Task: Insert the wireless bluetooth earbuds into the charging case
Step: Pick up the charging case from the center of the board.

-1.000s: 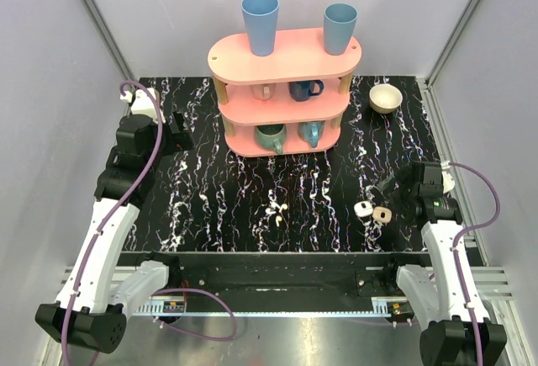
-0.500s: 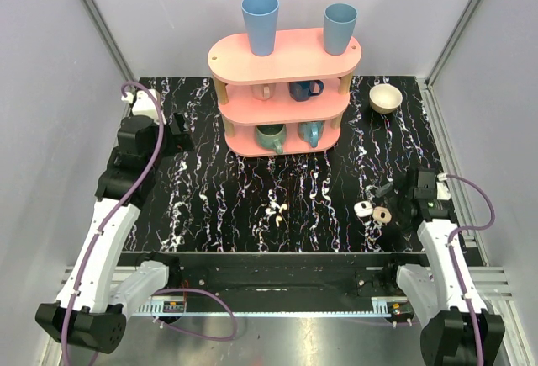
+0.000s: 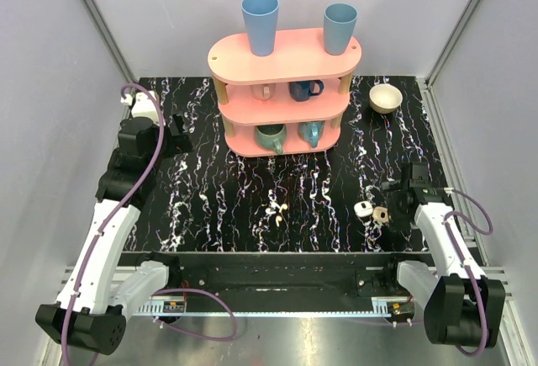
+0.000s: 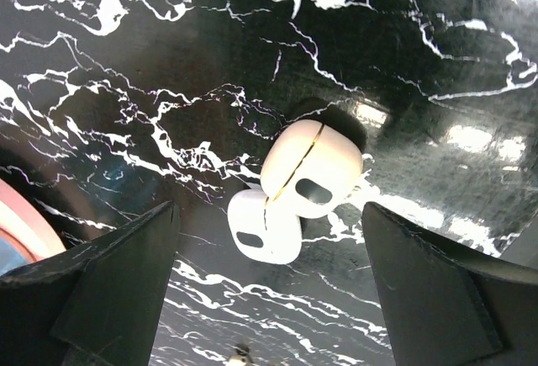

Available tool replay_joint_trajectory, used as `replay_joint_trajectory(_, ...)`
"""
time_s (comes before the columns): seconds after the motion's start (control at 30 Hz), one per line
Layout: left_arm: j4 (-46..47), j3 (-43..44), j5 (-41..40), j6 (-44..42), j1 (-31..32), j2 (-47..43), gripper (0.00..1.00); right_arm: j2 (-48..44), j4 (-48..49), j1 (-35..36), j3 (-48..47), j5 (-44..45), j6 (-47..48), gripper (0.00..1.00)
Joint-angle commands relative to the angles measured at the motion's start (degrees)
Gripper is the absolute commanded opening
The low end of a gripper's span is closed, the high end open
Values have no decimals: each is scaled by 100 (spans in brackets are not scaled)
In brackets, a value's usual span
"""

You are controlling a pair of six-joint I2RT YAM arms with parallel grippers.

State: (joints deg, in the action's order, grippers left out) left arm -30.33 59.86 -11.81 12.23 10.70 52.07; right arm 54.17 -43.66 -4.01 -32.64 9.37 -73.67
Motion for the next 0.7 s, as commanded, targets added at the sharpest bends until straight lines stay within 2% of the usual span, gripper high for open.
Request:
replay_joint_trajectory(0.0,185,-9,-225,-1,20,-110,99,155,-301,6,-313,-110,-1157,97)
replay_joint_trajectory(0.2,185,-18,-242,-1,20,-118,99,119,-801,6,-392,310,-2141,94)
replay_joint_trajectory(0.4,176,-27,-295,-1,29,-136,99,506,-820,6,-419,356,-2239,93)
replay_joint_trajectory(0.67,167,-44,-374,-19,64,-136,99,568,-521,5,-330,399,-2284,91)
